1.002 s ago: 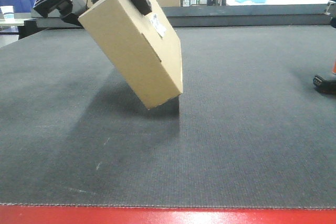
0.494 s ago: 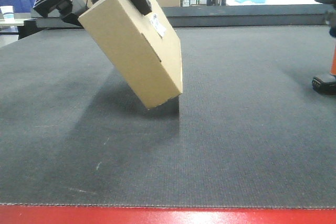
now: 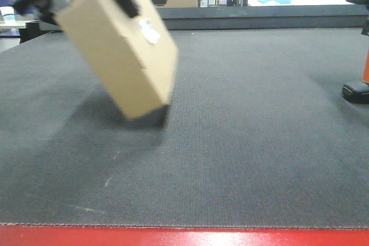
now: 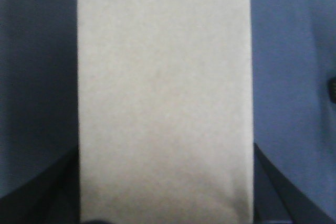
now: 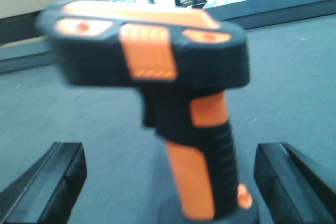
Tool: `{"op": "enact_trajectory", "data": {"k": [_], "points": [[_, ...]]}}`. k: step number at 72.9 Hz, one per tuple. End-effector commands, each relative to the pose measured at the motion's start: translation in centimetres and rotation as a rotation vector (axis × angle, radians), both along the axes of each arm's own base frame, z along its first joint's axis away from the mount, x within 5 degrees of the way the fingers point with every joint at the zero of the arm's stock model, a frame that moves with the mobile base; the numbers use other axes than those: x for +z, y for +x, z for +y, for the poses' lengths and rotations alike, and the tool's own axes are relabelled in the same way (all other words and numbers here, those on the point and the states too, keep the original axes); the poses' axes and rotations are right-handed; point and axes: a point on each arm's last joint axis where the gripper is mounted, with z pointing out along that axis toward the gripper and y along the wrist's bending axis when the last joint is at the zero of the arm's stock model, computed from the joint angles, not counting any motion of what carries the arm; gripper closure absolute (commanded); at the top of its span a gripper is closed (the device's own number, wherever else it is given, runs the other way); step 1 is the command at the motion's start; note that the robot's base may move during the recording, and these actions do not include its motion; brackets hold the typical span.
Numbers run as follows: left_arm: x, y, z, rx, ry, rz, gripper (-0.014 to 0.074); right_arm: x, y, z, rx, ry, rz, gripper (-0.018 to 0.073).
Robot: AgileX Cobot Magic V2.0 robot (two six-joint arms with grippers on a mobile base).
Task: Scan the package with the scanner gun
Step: 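Lower the cardboard box onto the mat and open the left gripper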
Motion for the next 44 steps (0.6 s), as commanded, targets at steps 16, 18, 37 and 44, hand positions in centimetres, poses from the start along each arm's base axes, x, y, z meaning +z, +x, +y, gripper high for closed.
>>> {"op": "enact_trajectory", "data": {"k": [16,18,37,44], "points": [[2.9,0.7,7.7,0.022,0.246,-0.07,0.0707,0.4,-2.3,1.2,0.096,-0.045,-0.013,-0.0002],[2.9,0.7,8.4,0.029,0.29,-0.068,0.0707,0.4,-2.4,1.2,0.096,-0.045,-0.013,-0.0002],[2.5,0.2,12.4,0.06,0.513,0.018,0.0707,0.7,-2.5,1.2,0.096,-0.047,-0.026,-0.0002],[2.5,0.2,12.7,0.07,0.509,0.018,0.0707,0.7,-2.5,1.2,0.098,-0.048,-0.026,-0.0002]]}}
